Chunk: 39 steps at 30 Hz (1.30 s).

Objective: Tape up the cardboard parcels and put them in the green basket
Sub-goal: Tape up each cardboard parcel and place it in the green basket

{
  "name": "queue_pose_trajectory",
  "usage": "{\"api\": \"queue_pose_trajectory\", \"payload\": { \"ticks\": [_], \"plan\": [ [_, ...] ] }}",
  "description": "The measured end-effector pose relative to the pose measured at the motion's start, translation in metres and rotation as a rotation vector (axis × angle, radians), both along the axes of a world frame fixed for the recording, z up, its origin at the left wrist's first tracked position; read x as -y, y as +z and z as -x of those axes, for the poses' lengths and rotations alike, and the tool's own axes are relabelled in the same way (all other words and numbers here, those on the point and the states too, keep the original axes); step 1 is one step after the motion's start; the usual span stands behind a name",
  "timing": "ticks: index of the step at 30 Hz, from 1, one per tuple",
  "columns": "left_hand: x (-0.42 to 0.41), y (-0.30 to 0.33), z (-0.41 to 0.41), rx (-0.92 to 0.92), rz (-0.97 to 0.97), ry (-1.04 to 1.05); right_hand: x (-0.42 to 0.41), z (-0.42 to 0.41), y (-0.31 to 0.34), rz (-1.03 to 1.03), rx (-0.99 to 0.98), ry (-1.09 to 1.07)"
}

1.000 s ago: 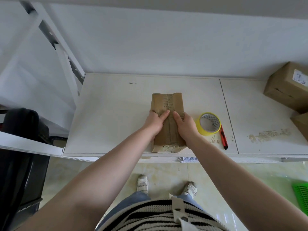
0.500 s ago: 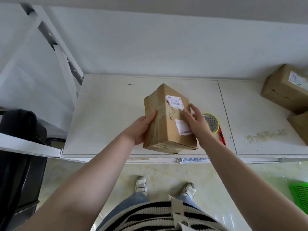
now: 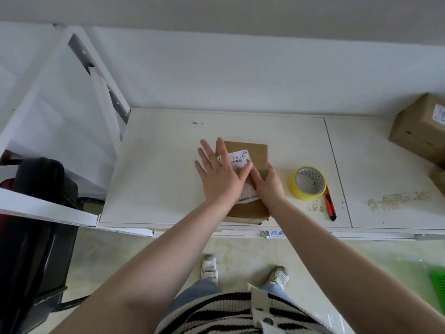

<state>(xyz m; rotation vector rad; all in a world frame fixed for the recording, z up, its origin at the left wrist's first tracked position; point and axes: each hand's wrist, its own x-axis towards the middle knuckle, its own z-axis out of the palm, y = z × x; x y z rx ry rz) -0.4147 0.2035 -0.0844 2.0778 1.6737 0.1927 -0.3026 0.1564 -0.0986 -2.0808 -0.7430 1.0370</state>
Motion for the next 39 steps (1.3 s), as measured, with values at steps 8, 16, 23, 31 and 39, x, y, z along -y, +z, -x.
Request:
{"api": "queue_pose_trajectory", "payload": {
  "ticks": [8, 16, 23, 31, 39],
  "plan": [
    [-0.004, -0.013, -0.008, -0.272, -0.172, -0.172, -0.001, 0.0, -0.006, -0.068, 0.052, -0.009],
    [0.001, -0.015, -0.012, -0.187, -0.196, -0.276, -0.002, 0.0, -0.011, -0.055, 0.106, -0.006],
    [-0.004, -0.012, -0.01, -0.129, -0.192, -0.26, -0.003, -0.001, -0.005, 0.02, 0.09, -0.02],
    [-0.005, -0.001, 0.029, 0.394, 0.376, 0.2, 0.006, 0.006, 0.009, 0.074, 0.07, -0.029],
    [0.036, 0.071, -0.065, 0.554, 0.096, -0.138, 0.08, -0.066, 0.08, -0.182, 0.132, -0.376]
  ]
}}
